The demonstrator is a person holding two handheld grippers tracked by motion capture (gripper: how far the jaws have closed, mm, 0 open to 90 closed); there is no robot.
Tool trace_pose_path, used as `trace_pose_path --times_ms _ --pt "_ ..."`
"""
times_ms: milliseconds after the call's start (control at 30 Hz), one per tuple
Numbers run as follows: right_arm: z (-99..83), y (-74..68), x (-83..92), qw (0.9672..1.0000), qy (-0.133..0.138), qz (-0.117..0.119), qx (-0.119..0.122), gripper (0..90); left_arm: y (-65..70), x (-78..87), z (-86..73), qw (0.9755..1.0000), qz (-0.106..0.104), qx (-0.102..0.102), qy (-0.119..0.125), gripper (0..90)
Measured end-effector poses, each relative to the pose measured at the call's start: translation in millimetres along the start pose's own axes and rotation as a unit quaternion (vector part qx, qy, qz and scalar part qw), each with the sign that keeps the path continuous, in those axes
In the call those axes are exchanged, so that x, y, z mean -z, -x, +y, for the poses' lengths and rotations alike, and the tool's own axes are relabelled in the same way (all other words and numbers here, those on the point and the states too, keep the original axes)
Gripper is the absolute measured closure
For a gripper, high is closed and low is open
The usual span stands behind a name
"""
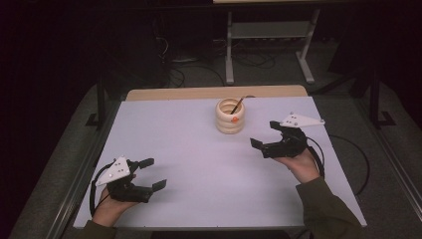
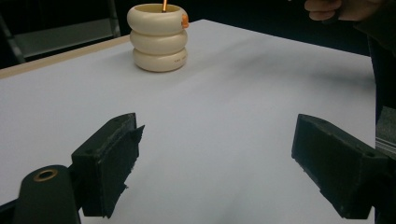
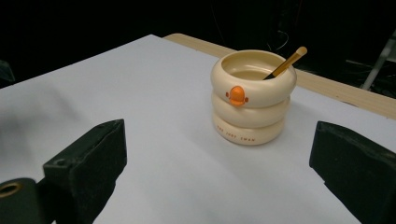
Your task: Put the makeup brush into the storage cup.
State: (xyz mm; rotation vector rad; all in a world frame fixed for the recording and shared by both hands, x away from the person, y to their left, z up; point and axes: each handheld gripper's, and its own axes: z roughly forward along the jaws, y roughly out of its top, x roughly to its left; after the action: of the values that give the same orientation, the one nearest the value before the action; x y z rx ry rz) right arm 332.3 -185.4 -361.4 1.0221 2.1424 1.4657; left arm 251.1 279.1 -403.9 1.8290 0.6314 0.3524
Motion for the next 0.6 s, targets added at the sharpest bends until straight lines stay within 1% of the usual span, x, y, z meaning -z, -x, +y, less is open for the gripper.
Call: trace_pose_path --times_ms 67,200,267,333,367,400,600 --pt "-3.0 -1.6 3.6 1.0 -0.004 0.002 0.0 3.2 -0.1 0.2 0.0 1.0 0.001 0.001 0.0 14.4" --pt "-10.1 -4.0 12.5 1.0 0.003 0.001 0.005 3.2 0.1 -0.1 0.1 1.0 -0.001 -0.002 -0.003 14.4" --pt "-13.7 -4.9 17.3 1.0 0.004 0.002 0.002 3.1 1.0 -0.7 0.4 1.0 -0.001 -0.002 -0.003 14.4" --pt "-16.3 -6.8 22.0 1.0 -0.004 0.0 0.003 2.7 1.3 -1.1 0.9 1.0 -0.002 -0.003 -0.002 14.4" --pt "-18.6 -7.9 25.3 1.0 0.003 0.001 0.006 2.9 1.3 -1.5 0.8 1.0 -0.002 -0.003 0.0 14.4" --pt "-19.8 -8.1 27.0 1.0 0.005 0.002 0.009 2.9 1.0 -1.9 0.4 1.0 -0.003 -0.004 0.002 14.4" --pt "-32.9 -10.4 37.5 1.0 0.005 0.001 0.008 2.8 1.2 -1.8 -0.2 1.0 -0.002 -0.002 0.001 14.4"
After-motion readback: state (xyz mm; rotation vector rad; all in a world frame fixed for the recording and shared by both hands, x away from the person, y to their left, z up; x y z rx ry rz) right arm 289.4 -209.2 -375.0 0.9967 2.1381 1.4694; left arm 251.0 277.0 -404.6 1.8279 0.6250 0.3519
